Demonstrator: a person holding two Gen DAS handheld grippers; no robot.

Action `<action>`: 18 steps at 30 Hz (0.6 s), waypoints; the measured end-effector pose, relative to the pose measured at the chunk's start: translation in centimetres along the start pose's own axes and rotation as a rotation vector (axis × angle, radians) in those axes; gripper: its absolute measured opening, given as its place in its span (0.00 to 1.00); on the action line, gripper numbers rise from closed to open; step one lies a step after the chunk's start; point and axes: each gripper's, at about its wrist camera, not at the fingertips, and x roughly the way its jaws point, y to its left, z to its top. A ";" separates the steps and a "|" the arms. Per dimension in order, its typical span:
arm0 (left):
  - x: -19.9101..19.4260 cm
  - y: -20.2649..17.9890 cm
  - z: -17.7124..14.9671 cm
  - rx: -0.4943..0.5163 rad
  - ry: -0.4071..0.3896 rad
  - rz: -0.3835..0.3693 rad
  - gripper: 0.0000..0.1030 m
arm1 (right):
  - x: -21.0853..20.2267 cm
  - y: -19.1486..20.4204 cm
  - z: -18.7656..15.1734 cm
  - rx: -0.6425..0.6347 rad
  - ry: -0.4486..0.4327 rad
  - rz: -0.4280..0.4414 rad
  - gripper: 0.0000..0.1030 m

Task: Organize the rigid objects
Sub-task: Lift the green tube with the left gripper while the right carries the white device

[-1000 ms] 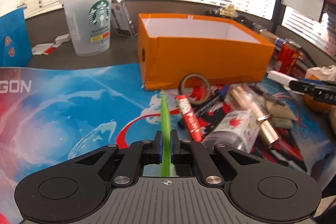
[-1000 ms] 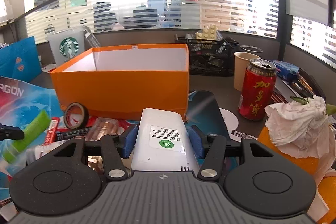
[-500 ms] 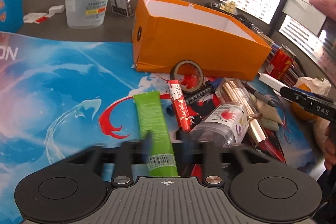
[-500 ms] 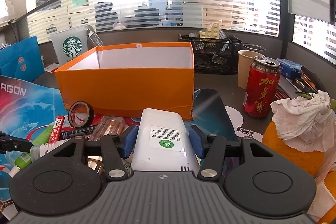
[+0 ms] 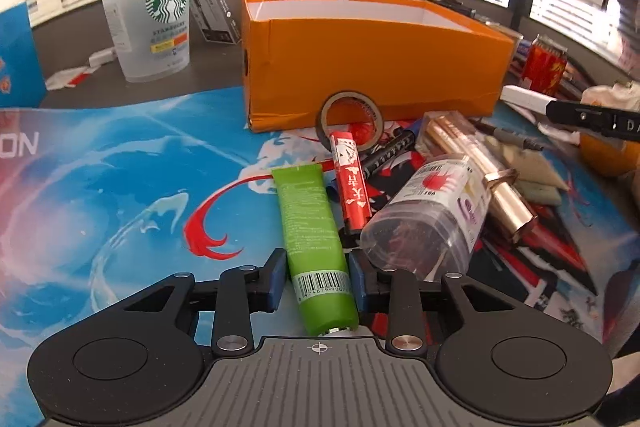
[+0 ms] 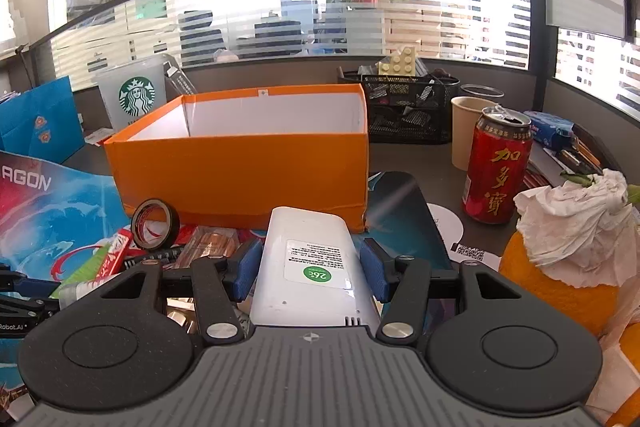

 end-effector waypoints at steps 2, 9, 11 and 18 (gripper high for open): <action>-0.6 0.1 0.3 0.001 -0.023 0.011 0.26 | -0.1 0.0 0.2 0.000 -0.007 0.000 0.50; -2.1 1.1 2.1 -0.026 -0.068 0.015 0.20 | -0.5 0.6 0.8 -0.017 -0.032 0.014 0.50; -2.1 1.2 2.1 -0.030 -0.065 0.011 0.20 | -0.5 0.8 1.0 -0.020 -0.038 0.020 0.50; -3.0 1.6 2.6 -0.066 -0.097 -0.031 0.20 | -0.7 1.4 1.3 -0.025 -0.048 0.023 0.50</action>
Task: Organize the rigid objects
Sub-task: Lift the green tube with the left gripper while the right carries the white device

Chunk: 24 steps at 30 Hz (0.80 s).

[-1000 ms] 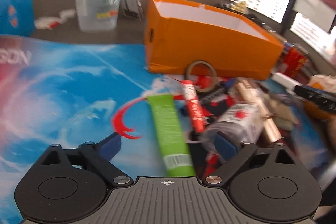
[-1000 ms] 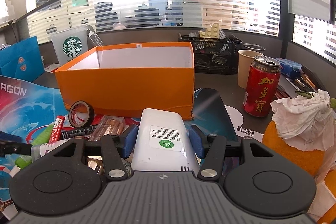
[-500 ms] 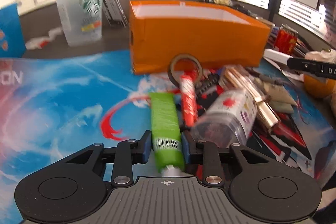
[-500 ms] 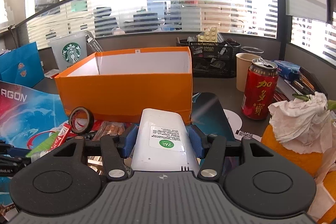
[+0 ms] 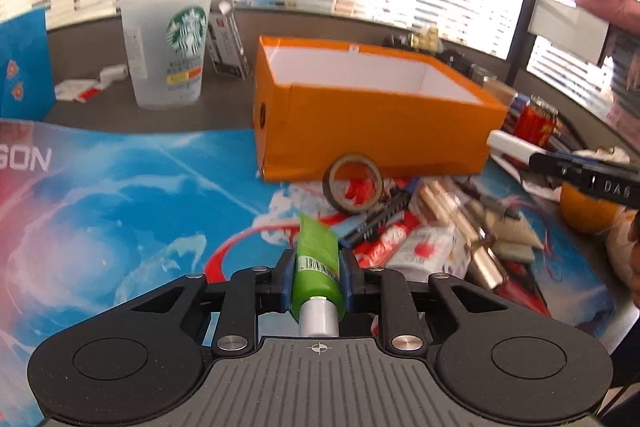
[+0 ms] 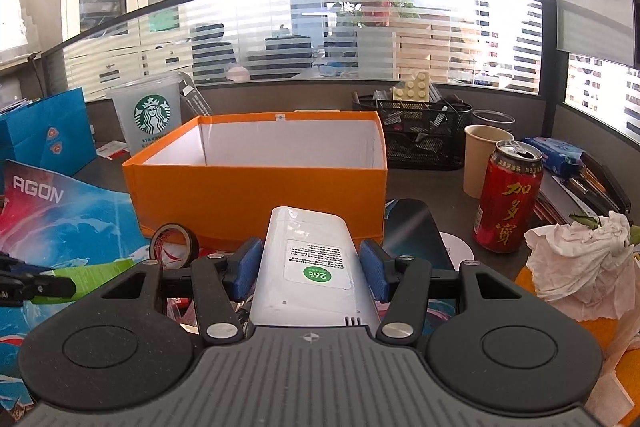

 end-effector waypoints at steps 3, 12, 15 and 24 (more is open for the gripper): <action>-0.7 -0.2 1.0 0.014 -0.032 0.002 0.20 | -0.1 0.1 0.3 -0.007 -0.005 0.000 0.50; 1.5 0.3 -0.4 -0.015 0.065 -0.026 0.16 | -0.1 0.7 0.3 -0.008 -0.012 0.016 0.50; 2.3 0.8 -1.5 -0.028 0.107 -0.033 0.14 | -0.1 0.8 0.3 -0.008 -0.011 0.017 0.50; 1.9 -0.3 -2.3 0.036 0.110 -0.082 0.13 | -0.1 0.7 0.2 -0.006 -0.011 0.018 0.50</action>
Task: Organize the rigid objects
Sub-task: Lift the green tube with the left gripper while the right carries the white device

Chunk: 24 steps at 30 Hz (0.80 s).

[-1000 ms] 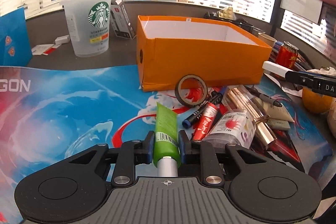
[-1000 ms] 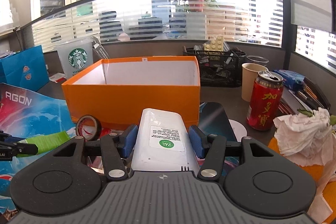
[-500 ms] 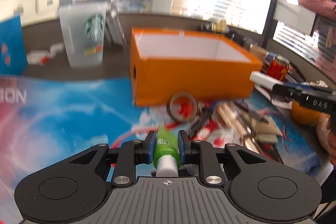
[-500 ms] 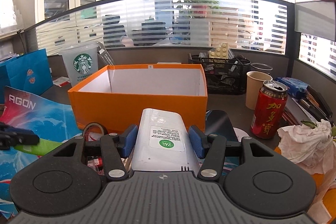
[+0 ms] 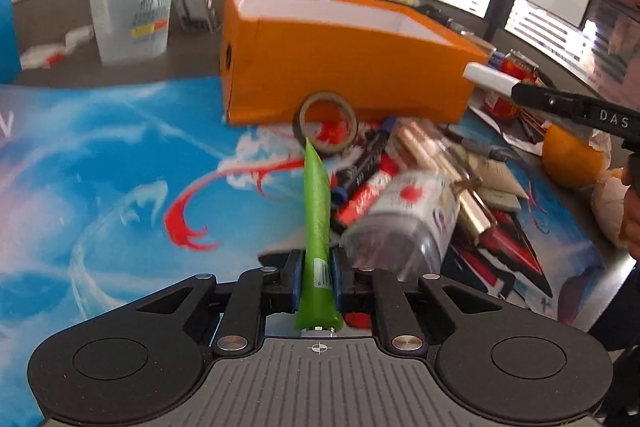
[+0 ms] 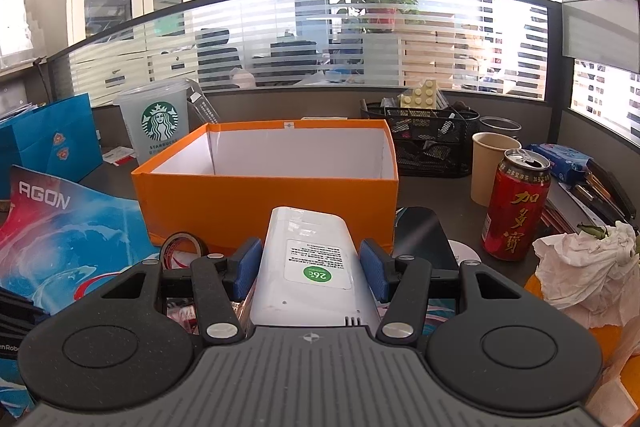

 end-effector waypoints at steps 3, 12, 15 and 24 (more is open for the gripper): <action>-0.6 0.1 0.7 -0.003 -0.025 0.003 0.13 | 0.0 0.0 0.0 0.000 -0.001 -0.001 0.50; -3.6 -0.2 4.7 0.025 -0.128 0.010 0.13 | -0.1 0.1 0.9 0.005 -0.025 0.008 0.50; -4.2 -0.9 6.5 0.045 -0.160 0.003 0.13 | -0.3 0.2 1.5 0.006 -0.042 0.016 0.50; -2.3 -2.2 13.0 0.071 -0.190 -0.011 0.13 | 2.0 -0.5 5.0 0.040 -0.066 0.046 0.50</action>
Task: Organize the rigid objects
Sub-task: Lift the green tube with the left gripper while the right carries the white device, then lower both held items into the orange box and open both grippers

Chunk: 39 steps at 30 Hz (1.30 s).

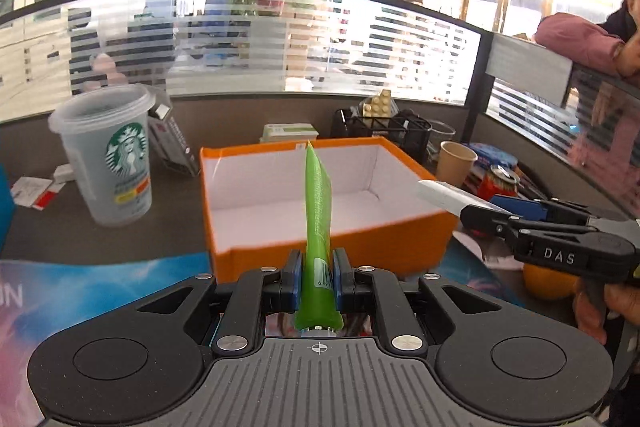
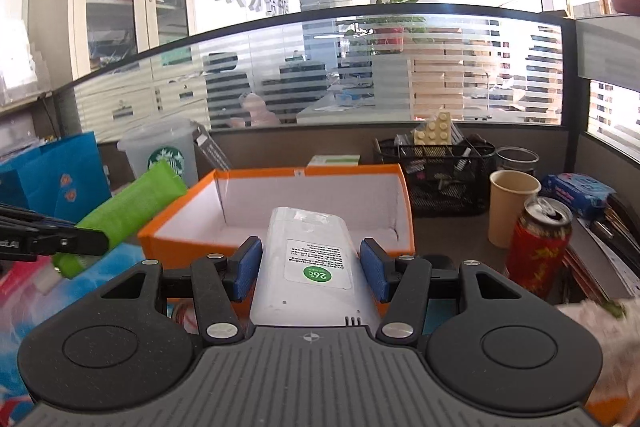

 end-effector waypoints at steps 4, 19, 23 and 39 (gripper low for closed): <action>2.6 0.4 2.0 -0.021 0.022 -0.004 0.13 | 2.1 -0.3 1.7 0.006 0.000 0.000 0.50; 10.9 3.4 4.8 -0.052 0.124 0.044 0.13 | 12.2 -1.9 4.7 0.002 0.124 -0.005 0.50; 13.0 4.0 4.7 -0.060 0.159 0.058 0.04 | 14.6 -2.2 4.2 -0.014 0.189 -0.024 0.50; 17.2 4.7 4.0 -0.054 0.244 0.096 0.01 | 19.6 -1.3 3.5 -0.162 0.384 -0.107 0.50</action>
